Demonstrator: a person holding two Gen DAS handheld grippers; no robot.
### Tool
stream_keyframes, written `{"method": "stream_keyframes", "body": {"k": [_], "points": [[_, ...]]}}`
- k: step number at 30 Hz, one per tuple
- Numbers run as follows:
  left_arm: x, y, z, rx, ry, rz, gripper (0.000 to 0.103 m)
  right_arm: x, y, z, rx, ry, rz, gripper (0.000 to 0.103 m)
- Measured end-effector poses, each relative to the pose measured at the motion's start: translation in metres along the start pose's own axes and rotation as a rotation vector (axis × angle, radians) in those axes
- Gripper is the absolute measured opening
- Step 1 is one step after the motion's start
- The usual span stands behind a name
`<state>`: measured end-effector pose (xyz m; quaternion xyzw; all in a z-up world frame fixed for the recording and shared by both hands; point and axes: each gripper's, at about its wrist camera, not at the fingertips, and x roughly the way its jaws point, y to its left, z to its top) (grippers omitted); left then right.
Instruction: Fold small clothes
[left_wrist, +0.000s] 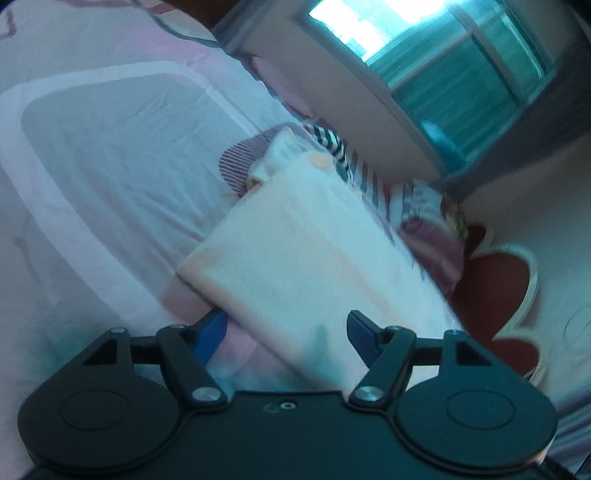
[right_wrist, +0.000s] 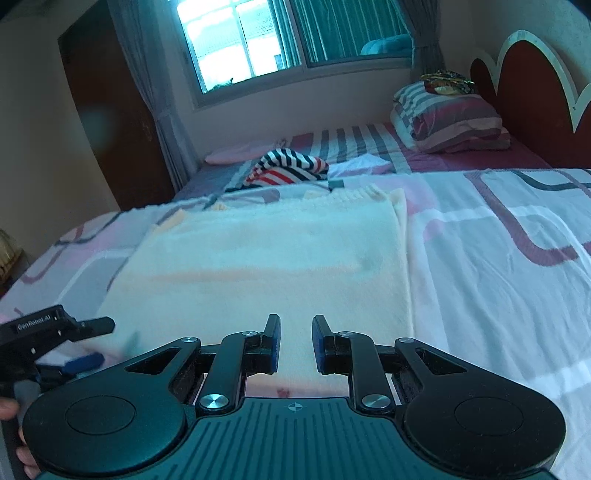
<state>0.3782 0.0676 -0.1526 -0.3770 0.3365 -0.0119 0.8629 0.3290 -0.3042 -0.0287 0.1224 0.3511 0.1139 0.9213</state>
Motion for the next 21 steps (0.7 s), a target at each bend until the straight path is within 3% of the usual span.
{"method": "stream_keyframes", "body": {"k": [1, 2, 3, 5, 16, 21], "points": [[0.002, 0.001, 0.000, -0.016, -0.015, -0.009, 0.069, 0.004, 0.002, 0.003, -0.001, -0.009, 0.009, 0.017], [0.003, 0.001, -0.001, -0.027, -0.030, -0.016, 0.065, 0.007, 0.004, 0.007, -0.006, -0.019, 0.016, 0.003], [0.005, 0.002, -0.002, -0.040, -0.053, -0.016, 0.061, 0.012, 0.007, 0.010, -0.013, -0.025, 0.028, 0.000], [0.008, 0.003, -0.003, -0.058, -0.085, -0.019, 0.055, 0.023, 0.011, 0.018, -0.019, -0.030, 0.042, 0.000], [0.026, 0.004, 0.006, -0.184, -0.189, -0.049, 0.057, 0.101, 0.031, 0.038, -0.025, 0.014, 0.120, 0.000], [0.036, 0.011, 0.017, -0.205, -0.178, -0.053, 0.038, 0.122, 0.034, 0.037, -0.023, 0.038, 0.129, 0.000]]}}
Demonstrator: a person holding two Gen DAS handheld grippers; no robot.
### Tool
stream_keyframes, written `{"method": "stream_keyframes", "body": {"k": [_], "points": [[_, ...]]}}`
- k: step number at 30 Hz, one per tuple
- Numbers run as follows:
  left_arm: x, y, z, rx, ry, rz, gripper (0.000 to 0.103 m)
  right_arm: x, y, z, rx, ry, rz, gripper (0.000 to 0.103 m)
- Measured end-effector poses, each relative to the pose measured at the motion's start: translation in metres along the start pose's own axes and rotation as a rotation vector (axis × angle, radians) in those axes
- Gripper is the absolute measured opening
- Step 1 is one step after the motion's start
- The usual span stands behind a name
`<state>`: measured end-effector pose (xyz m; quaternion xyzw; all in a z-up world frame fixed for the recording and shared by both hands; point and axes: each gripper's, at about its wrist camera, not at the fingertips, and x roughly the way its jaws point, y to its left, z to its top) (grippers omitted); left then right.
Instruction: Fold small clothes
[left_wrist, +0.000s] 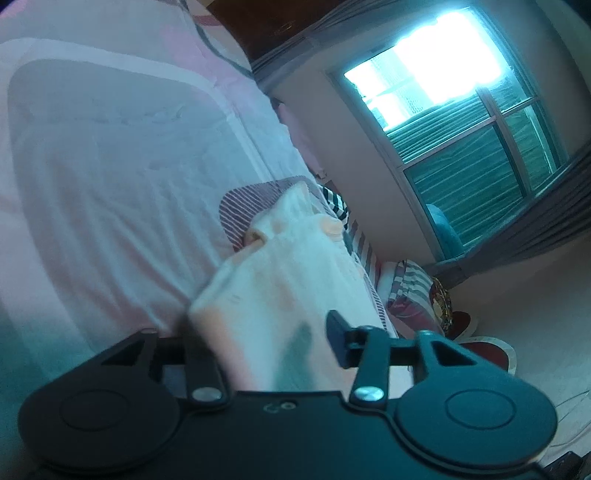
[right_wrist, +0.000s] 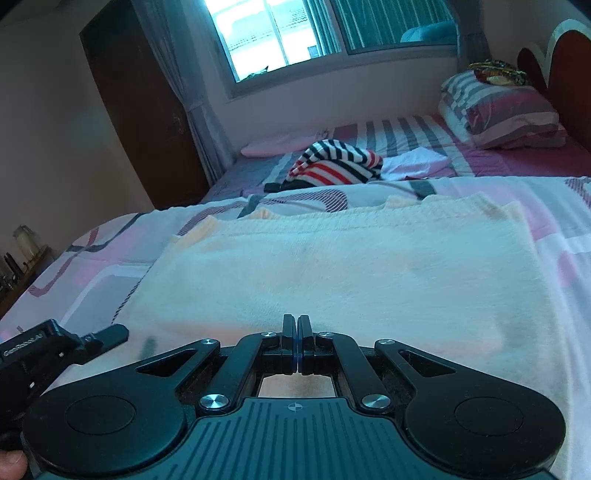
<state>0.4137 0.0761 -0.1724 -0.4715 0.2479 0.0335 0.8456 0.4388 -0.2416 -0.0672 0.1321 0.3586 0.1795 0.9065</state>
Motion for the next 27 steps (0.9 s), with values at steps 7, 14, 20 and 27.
{"method": "stream_keyframes", "body": {"k": [7, 14, 20, 27], "points": [[0.001, 0.014, 0.009, -0.028, 0.034, -0.039, 0.006, 0.019, -0.004, -0.008, 0.001, 0.052, -0.022, 0.000], [0.003, 0.003, 0.018, 0.046, 0.055, -0.013, 0.006, 0.019, -0.008, -0.009, 0.030, 0.051, -0.018, 0.000], [-0.005, -0.092, 0.006, 0.469, 0.069, -0.017, 0.006, 0.017, -0.016, -0.005, 0.088, 0.056, 0.013, 0.000], [0.007, -0.189, -0.069, 0.894, 0.183, -0.094, 0.006, -0.050, -0.097, 0.004, 0.375, -0.123, 0.015, 0.000]]}}
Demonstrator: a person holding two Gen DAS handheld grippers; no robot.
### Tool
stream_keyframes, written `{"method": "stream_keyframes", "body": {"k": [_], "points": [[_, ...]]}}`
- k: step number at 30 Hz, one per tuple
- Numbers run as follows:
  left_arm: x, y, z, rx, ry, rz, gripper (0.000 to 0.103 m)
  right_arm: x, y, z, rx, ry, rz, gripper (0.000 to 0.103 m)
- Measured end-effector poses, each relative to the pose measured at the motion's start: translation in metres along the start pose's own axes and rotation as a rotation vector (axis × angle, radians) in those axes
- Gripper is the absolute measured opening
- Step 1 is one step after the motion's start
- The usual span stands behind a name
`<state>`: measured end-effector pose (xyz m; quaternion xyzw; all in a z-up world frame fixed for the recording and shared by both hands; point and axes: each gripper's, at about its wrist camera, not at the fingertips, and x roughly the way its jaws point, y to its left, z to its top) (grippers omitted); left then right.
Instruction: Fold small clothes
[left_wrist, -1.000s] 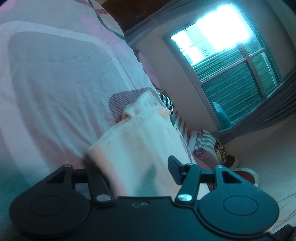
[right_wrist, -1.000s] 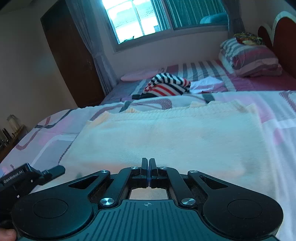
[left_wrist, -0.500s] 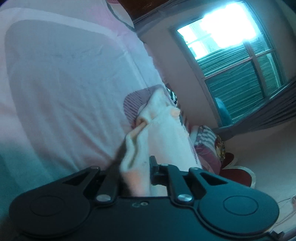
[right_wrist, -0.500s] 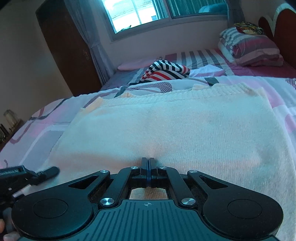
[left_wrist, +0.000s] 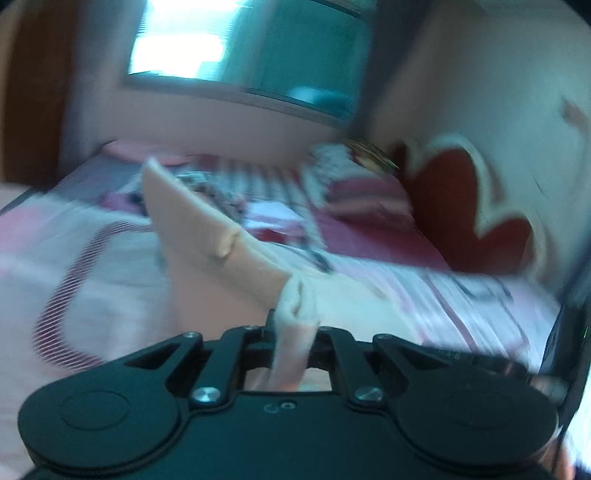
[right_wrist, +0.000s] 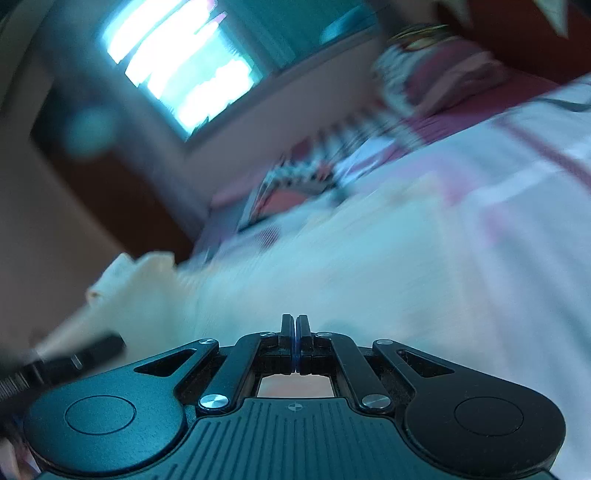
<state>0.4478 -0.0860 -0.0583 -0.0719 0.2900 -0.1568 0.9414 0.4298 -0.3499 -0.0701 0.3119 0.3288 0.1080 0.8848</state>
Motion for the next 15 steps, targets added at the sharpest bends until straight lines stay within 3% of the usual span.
{"method": "stream_keyframes", "body": {"k": [3, 5, 6, 9, 10, 11, 12, 13, 15], "points": [[0.019, -0.045, -0.009, 0.092, 0.044, -0.040, 0.006, -0.032, -0.032, 0.018, 0.067, -0.047, -0.001, 0.000], [0.038, -0.070, -0.023, 0.118, 0.117, -0.087, 0.009, -0.052, -0.050, 0.025, 0.089, -0.064, -0.021, 0.000], [0.048, -0.079, -0.031, 0.132, 0.162, -0.113, 0.013, -0.059, -0.056, 0.028, 0.093, -0.067, -0.021, 0.000], [0.061, -0.099, -0.051, 0.160, 0.262, -0.159, 0.038, -0.075, -0.068, 0.032, 0.092, -0.056, -0.023, 0.000], [0.053, -0.098, -0.053, 0.172, 0.245, -0.173, 0.051, -0.078, -0.070, 0.033, 0.092, -0.053, -0.020, 0.008], [0.042, -0.095, -0.050, 0.176, 0.212, -0.175, 0.064, -0.081, -0.069, 0.035, 0.091, -0.053, -0.021, 0.032], [0.032, -0.086, -0.045, 0.170, 0.184, -0.174, 0.068, -0.083, -0.069, 0.036, 0.087, -0.057, -0.017, 0.046], [0.024, -0.077, -0.039, 0.155, 0.147, -0.172, 0.073, -0.086, -0.068, 0.034, 0.082, -0.067, -0.006, 0.052], [0.013, -0.050, -0.023, 0.106, 0.069, -0.129, 0.074, -0.082, -0.062, 0.033, 0.068, -0.063, 0.033, 0.052]]}}
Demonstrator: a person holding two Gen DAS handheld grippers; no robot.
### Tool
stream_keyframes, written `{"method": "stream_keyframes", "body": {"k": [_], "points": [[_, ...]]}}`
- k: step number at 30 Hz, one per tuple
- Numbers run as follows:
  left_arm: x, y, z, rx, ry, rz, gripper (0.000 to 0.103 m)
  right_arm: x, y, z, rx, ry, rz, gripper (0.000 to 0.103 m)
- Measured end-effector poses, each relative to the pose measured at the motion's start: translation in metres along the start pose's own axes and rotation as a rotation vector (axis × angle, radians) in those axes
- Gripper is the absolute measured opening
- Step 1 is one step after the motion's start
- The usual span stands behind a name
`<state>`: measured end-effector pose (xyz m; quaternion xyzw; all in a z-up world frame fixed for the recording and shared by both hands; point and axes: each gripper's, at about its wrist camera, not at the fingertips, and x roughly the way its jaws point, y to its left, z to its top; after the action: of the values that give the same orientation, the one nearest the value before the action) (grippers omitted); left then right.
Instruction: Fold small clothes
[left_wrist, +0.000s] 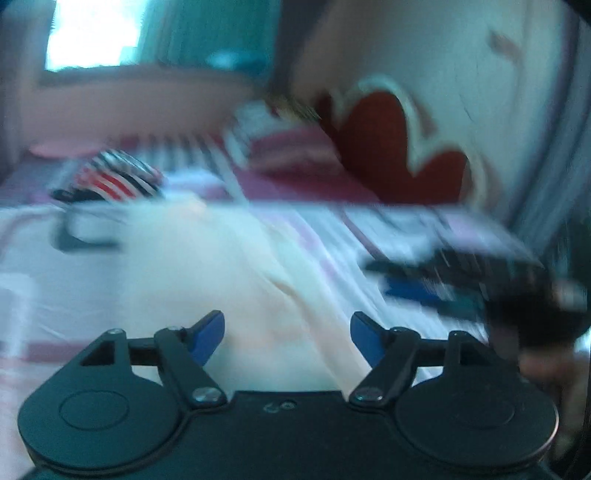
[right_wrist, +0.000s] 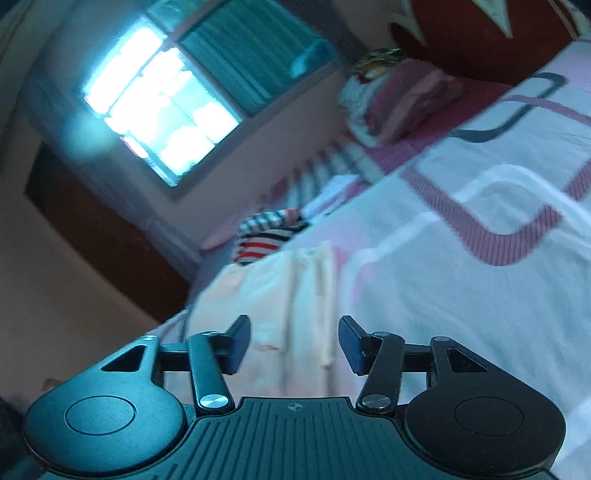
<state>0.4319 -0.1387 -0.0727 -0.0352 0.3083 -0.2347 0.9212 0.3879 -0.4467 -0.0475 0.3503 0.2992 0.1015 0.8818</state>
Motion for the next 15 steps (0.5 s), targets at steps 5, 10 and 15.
{"method": "stream_keyframes", "body": {"k": [5, 10, 15], "points": [[0.013, 0.071, 0.019, -0.108, -0.019, 0.164, 0.068, 0.036, 0.018, -0.008, -0.058, 0.071, 0.048, 0.052], [0.055, 0.097, 0.019, -0.086, 0.088, 0.212, 0.060, 0.071, 0.024, -0.013, -0.079, 0.149, 0.039, 0.052], [0.052, 0.113, 0.004, -0.123, 0.127, 0.241, 0.054, 0.093, 0.020, -0.015, -0.083, 0.211, 0.043, 0.052]]}}
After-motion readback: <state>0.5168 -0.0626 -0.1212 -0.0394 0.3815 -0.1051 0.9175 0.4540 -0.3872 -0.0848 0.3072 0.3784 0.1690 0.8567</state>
